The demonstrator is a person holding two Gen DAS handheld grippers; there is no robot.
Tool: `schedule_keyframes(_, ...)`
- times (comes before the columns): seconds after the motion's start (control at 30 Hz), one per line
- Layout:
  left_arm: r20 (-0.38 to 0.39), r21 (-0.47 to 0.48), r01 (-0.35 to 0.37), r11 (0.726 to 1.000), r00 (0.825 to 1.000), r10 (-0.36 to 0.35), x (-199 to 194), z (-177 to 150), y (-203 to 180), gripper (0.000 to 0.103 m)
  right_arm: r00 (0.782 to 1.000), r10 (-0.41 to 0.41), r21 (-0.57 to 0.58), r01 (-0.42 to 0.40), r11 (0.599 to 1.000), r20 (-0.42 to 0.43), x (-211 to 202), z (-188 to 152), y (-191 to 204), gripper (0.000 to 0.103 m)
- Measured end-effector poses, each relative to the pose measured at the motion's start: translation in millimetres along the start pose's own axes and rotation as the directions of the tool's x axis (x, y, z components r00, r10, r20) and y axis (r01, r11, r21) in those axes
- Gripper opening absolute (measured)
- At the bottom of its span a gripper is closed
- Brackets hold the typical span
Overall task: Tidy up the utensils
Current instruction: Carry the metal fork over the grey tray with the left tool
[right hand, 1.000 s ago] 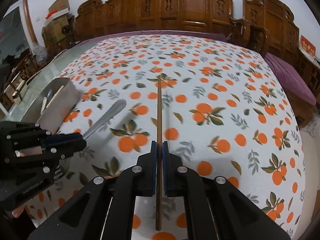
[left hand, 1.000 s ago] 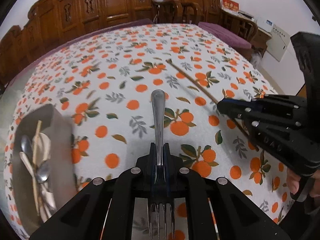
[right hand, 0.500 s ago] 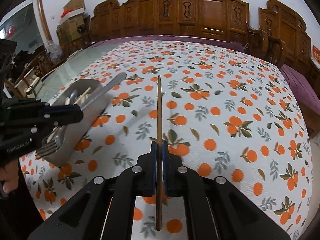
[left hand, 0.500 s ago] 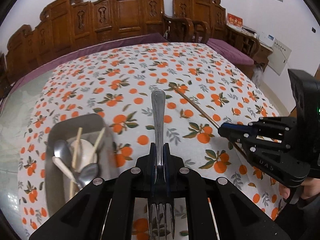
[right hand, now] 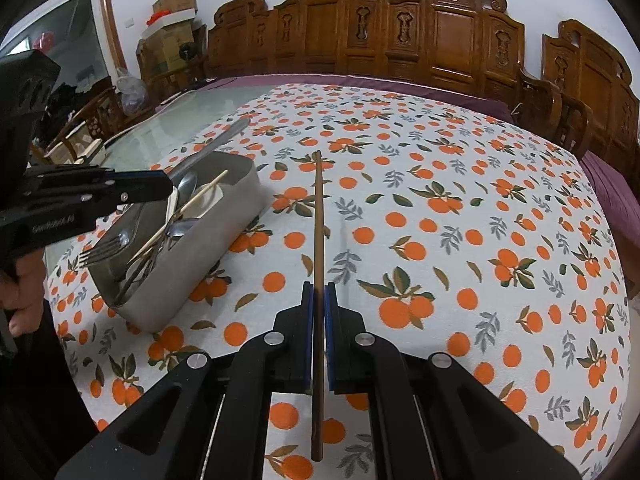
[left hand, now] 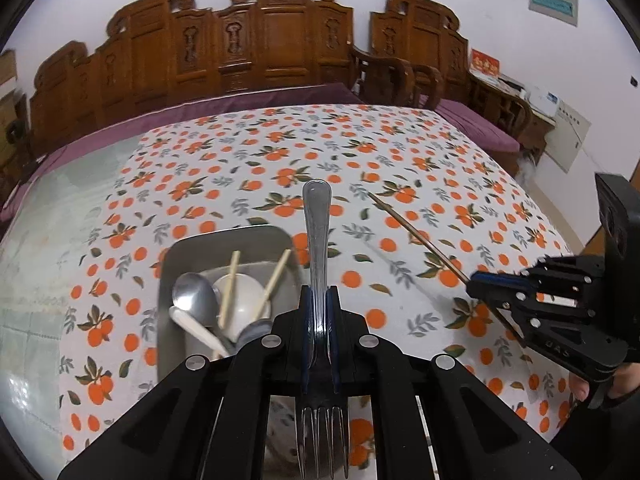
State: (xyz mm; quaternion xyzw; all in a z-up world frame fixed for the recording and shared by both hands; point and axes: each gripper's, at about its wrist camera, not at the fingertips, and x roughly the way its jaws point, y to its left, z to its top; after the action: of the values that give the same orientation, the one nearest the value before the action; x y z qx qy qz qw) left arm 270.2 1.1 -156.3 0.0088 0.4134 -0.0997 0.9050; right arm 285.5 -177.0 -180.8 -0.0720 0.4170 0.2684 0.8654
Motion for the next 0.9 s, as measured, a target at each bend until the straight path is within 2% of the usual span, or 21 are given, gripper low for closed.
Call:
schedule_keyframes(0.3, -0.036, -0.069, -0.014, 0.997, 0.999, 0.012, 9, -16, 32, 0.006, 1.000, -0.027, 0.006, 0.027, 1.000, -0.011, 3, -4, 9, 0.006)
schedule_keyframes(0.5, -0.067, -0.078, -0.036, 0.996, 0.997, 0.030, 19, -25, 45, 0.006, 0.999, -0.045, 0.011, 0.045, 0.999, -0.001, -3, -6, 15, 0.006)
schedule_keyframes(0.9, -0.125, -0.095, -0.062, 0.994, 0.991, 0.050, 36, -36, 59, 0.007, 1.000, -0.030, 0.004, 0.030, 1.000, 0.003, -4, -10, 34, 0.006)
